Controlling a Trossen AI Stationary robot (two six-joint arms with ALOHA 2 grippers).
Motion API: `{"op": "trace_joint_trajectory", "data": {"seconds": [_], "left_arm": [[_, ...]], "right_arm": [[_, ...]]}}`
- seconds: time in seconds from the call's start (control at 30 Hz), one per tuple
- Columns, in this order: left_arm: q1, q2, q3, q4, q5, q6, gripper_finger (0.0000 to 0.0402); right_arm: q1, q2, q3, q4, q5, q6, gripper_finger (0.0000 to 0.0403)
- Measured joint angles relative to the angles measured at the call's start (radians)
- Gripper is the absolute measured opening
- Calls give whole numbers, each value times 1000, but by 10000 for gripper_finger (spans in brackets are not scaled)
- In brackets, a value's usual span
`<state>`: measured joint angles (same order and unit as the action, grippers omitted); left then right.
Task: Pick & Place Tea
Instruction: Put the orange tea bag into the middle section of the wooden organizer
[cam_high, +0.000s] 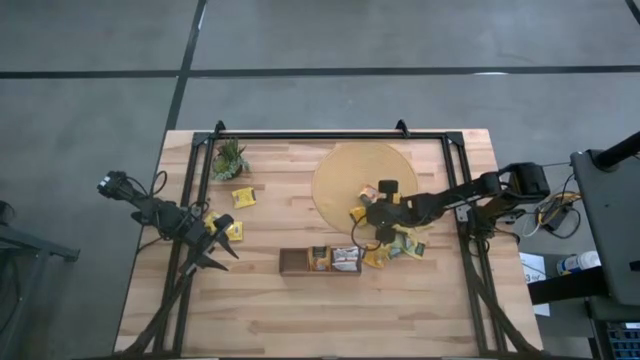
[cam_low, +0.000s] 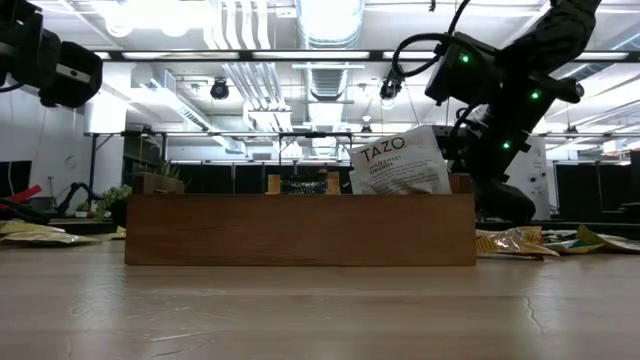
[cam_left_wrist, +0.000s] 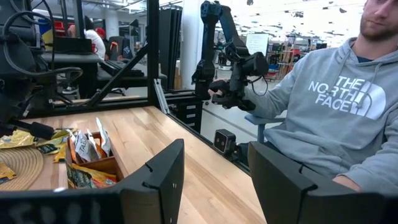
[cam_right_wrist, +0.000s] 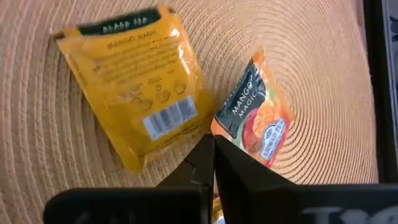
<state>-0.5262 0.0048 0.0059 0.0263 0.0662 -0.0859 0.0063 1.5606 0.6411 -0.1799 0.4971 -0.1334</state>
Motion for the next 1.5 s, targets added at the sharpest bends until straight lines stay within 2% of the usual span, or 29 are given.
{"op": "trace_joint_trajectory", "data": {"seconds": [0.33,0.67,0.87,1.07,1.37,1.5], "left_arm": [[0,0,0,0,0,0,171],[0,0,0,0,0,0,171],[0,0,0,1,0,0,171],[0,0,0,1,0,0,171],[0,0,0,1,0,0,171],[0,0,0,1,0,0,171]], "right_arm": [[24,-117,77,0,3,106,8],[157,-332,74,11,-6,183,8],[227,-395,74,103,-160,193,8],[250,-376,74,238,-281,178,8],[249,-254,75,507,-445,179,8],[249,-194,115,513,-475,191,8]]}}
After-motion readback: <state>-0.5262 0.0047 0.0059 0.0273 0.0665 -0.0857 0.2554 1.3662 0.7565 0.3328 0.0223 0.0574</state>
